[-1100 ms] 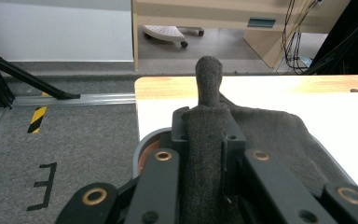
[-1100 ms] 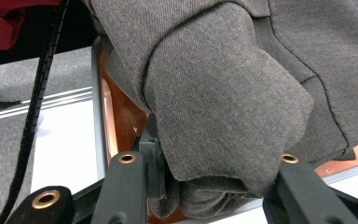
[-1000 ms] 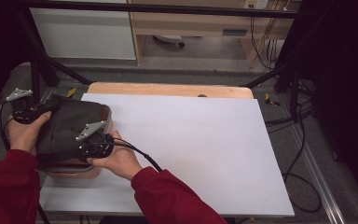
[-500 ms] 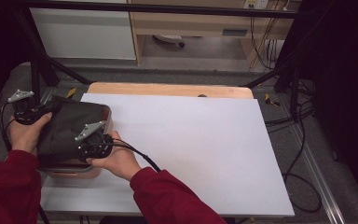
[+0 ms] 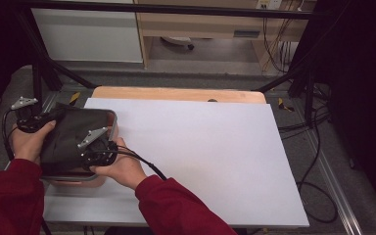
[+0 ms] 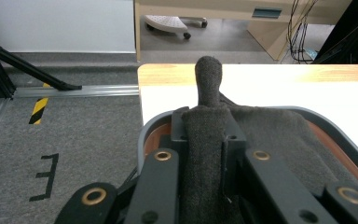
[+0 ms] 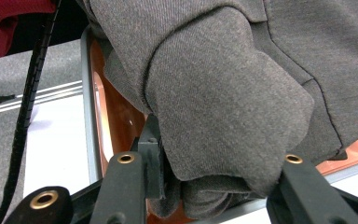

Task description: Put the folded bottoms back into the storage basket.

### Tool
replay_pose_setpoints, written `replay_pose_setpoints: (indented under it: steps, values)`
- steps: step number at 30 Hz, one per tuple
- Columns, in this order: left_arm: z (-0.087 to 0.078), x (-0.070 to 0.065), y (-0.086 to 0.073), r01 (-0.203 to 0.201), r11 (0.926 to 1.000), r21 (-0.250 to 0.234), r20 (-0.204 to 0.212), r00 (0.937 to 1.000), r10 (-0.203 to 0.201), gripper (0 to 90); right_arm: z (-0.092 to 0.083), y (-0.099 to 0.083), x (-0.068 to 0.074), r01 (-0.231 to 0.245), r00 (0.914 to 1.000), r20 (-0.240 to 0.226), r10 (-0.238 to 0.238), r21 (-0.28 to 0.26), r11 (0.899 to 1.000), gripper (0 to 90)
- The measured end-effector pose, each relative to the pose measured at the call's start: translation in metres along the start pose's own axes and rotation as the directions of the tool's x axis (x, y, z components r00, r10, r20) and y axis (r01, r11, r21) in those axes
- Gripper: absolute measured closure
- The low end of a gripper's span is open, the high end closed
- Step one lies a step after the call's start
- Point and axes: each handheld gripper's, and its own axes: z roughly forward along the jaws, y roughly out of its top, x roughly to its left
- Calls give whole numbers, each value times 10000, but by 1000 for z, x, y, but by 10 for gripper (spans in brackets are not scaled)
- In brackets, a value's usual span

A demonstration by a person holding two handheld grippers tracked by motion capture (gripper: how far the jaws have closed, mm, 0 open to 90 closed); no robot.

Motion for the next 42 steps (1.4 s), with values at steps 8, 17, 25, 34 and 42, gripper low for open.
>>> replay_pose_setpoints:
  steps: [8,17,25,34,42]
  values:
    - [2,0,-2,-69,10000,7,-94,9999,69,804,1,0,0,-36,10000,23,36,92,10000,604]
    - [-3,-8,4,-72,9972,-749,-631,9980,25,466,-11,6,-1,-55,9990,454,58,-70,10000,284]
    - [-17,-29,15,129,9931,-1167,-890,9958,-234,255,-36,5,-10,-50,9936,1127,70,-178,9998,101]
    - [-30,-51,14,-81,9960,-887,-685,9977,20,127,-59,-10,-27,-435,9870,1523,508,-513,9977,52]
    - [-45,-65,2,109,9908,-1350,-245,9996,-143,108,-83,-29,-48,-1030,9829,1449,1132,-761,9918,62]
